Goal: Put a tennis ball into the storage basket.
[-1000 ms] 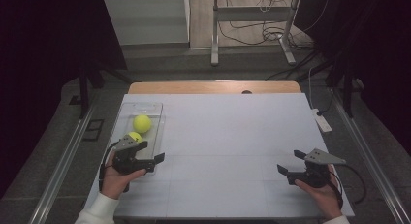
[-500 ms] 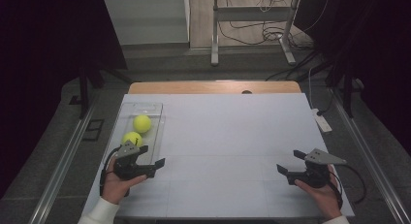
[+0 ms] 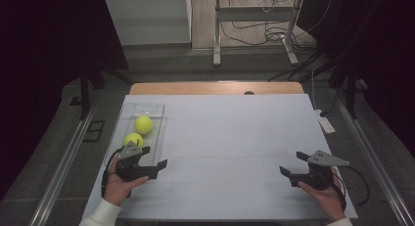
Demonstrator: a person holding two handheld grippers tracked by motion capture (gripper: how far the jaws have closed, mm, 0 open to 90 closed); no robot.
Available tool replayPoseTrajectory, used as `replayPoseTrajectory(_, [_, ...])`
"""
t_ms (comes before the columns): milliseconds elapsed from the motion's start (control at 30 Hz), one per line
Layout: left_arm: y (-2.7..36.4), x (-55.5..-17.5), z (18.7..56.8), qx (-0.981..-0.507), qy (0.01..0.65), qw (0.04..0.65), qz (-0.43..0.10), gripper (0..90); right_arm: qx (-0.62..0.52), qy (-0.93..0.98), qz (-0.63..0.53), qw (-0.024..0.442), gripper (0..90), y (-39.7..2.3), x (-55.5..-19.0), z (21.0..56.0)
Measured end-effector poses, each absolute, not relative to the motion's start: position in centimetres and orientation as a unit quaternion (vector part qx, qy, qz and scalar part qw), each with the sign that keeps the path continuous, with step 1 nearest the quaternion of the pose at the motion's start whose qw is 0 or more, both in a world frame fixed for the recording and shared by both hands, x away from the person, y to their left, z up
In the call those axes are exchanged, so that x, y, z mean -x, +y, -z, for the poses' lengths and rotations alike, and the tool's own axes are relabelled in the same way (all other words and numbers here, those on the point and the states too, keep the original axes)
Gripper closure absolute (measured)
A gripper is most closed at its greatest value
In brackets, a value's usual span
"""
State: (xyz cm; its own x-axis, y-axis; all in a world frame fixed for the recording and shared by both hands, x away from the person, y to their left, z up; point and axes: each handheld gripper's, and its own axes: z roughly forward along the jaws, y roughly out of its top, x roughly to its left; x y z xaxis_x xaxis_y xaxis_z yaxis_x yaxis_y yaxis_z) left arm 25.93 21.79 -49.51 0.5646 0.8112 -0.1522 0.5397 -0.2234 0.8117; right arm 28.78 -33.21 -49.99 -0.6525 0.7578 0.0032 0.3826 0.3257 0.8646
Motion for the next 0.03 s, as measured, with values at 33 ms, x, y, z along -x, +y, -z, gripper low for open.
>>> replayPoseTrajectory(33, [21.81,-25.94,49.5,-0.766,0.441,0.441,-0.154,14.6,-0.362,0.788,-0.454,0.206,12.5,-33.2,-28.78,50.0])
